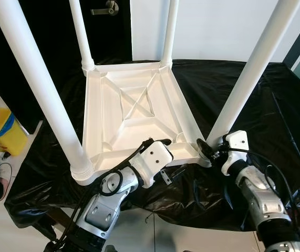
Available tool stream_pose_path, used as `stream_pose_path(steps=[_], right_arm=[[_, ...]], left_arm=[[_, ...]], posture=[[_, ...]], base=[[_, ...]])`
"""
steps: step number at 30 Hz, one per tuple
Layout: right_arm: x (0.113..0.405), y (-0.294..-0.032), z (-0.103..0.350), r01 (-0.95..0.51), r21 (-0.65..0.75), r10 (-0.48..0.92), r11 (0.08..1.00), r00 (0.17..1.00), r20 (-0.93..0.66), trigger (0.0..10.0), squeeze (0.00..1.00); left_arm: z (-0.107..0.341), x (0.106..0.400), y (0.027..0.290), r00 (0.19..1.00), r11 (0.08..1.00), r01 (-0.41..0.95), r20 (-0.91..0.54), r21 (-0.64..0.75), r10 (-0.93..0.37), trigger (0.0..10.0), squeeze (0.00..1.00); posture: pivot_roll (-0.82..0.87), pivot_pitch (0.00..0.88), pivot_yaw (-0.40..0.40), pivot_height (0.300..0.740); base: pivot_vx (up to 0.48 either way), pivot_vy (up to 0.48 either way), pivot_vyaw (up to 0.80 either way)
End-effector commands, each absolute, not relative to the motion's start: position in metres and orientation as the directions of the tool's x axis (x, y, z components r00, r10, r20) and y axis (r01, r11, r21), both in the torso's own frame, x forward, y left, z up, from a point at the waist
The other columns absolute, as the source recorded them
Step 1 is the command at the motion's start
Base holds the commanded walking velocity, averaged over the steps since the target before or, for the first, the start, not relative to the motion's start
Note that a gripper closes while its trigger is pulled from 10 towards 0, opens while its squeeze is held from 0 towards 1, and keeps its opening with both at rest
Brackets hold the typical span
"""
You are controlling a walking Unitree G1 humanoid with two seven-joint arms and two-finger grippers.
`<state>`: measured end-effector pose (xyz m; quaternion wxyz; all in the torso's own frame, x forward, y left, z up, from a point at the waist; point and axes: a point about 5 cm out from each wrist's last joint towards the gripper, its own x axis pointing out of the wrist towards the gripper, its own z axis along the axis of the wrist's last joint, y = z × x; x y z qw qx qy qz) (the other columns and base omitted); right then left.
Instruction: Building children table
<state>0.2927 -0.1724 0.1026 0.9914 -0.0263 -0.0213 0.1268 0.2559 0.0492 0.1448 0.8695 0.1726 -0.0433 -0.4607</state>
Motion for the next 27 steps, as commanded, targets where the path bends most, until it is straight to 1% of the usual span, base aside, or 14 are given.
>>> stream_pose_path(steps=[1, 3, 4, 6, 7, 9, 10, 11, 12, 16, 19, 20, 24, 27], right_arm=[[0.287, -0.18, 0.086, -0.133, -0.072, 0.13, 0.988, 0.99, -0.05, 10.0, 0.0], [0.287, -0.175, 0.086, -0.022, -0.061, 0.019, 0.998, 0.999, -0.044, 10.0, 0.0], [0.287, -0.174, 0.086, 0.012, -0.054, -0.015, 0.998, 0.999, -0.042, 10.0, 0.0], [0.287, -0.173, 0.087, 0.034, -0.05, -0.036, 0.998, 0.998, -0.041, 10.0, 0.0], [0.286, -0.17, 0.087, 0.101, -0.042, -0.103, 0.994, 0.994, -0.041, 10.0, 0.0], [0.286, -0.168, 0.087, 0.173, -0.036, -0.175, 0.984, 0.984, -0.042, 10.0, 0.0], [0.286, -0.168, 0.087, 0.173, -0.036, -0.175, 0.984, 0.984, -0.042, 10.0, 0.0], [0.285, -0.162, 0.086, 0.183, -0.024, -0.184, 0.983, 0.982, -0.051, 10.0, 0.0], [0.285, -0.154, 0.088, 0.149, -0.009, -0.149, 0.989, 0.988, -0.044, 10.0, 0.0], [0.284, -0.153, 0.088, 0.153, 0.014, -0.152, 0.988, 0.987, -0.049, 10.0, 0.0], [0.283, -0.152, 0.089, 0.162, 0.003, -0.162, 0.987, 0.986, -0.049, 10.0, 0.0], [0.283, -0.151, 0.091, 0.16, -0.008, -0.16, 0.987, 0.986, -0.04, 10.0, 0.0], [0.283, -0.149, 0.093, 0.158, -0.019, -0.158, 0.987, 0.987, -0.031, 10.0, 0.0], [0.282, -0.149, 0.095, 0.174, -0.026, -0.174, 0.984, 0.984, -0.025, 10.0, 0.0]], left_arm=[[0.145, 0.255, 0.046, 0.561, 0.505, 0.791, -0.08, 0.345, -0.824, 10.0, 0.0], [0.144, 0.254, 0.046, 0.561, 0.504, 0.791, -0.083, 0.345, -0.824, 10.0, 0.0], [0.144, 0.253, 0.047, 0.563, 0.507, 0.79, -0.082, 0.345, -0.822, 10.0, 0.0], [0.144, 0.253, 0.047, 0.565, 0.509, 0.789, -0.082, 0.344, -0.821, 10.0, 0.0], [0.145, 0.253, 0.048, 0.573, 0.517, 0.784, -0.08, 0.343, -0.816, 10.0, 0.0], [0.145, 0.252, 0.05, 0.581, 0.526, 0.779, -0.077, 0.341, -0.81, 10.0, 0.0], [0.145, 0.252, 0.05, 0.581, 0.526, 0.779, -0.077, 0.341, -0.81, 10.0, 0.0], [0.144, 0.251, 0.052, 0.588, 0.533, 0.776, -0.079, 0.338, -0.805, 10.0, 0.0], [0.142, 0.25, 0.054, 0.597, 0.543, 0.772, -0.084, 0.329, -0.798, 10.0, 0.0], [0.14, 0.249, 0.053, 0.596, 0.541, 0.773, -0.089, 0.33, -0.798, 10.0, 0.0], [0.143, 0.25, 0.053, 0.593, 0.538, 0.772, -0.081, 0.338, -0.801, 10.0, 0.0], [0.145, 0.252, 0.052, 0.595, 0.542, 0.771, -0.075, 0.335, -0.8, 10.0, 0.0], [0.145, 0.254, 0.052, 0.593, 0.542, 0.774, -0.073, 0.328, -0.802, 10.0, 0.0], [0.145, 0.254, 0.048, 0.579, 0.526, 0.781, -0.074, 0.336, -0.812, 10.0, 0.0]], posture=[[0.01, 0.012, -0.049, 0.74], [0.02, 0.016, -0.055, 0.74], [0.03, 0.02, -0.06, 0.74], [0.03, 0.02, -0.06, 0.74], [0.04, 0.025, -0.067, 0.74], [0.04, 0.025, -0.067, 0.74], [0.04, 0.025, -0.067, 0.74], [0.05, 0.034, -0.07, 0.74], [0.05, 0.039, -0.069, 0.74], [0.05, 0.042, -0.066, 0.74], [0.04, 0.043, -0.066, 0.74], [-0.01, 0.046, -0.061, 0.74], [-0.01, 0.048, -0.058, 0.74], [-0.01, 0.049, -0.047, 0.74]], base=[[0.0, 0.0, 0.0], [0.0, 0.0, 0.0], [0.0, 0.0, 0.0], [0.0, 0.0, 0.0], [0.0, 0.0, 0.0], [0.0, 0.0, 0.0], [0.0, 0.0, 0.0], [0.0, 0.0, 0.0], [0.0, 0.0, 0.0], [0.0, 0.0, 0.0], [0.0, 0.0, 0.0], [0.0, 0.0, 0.0], [0.0, 0.0, 0.0], [0.0, 0.0, 0.0]])
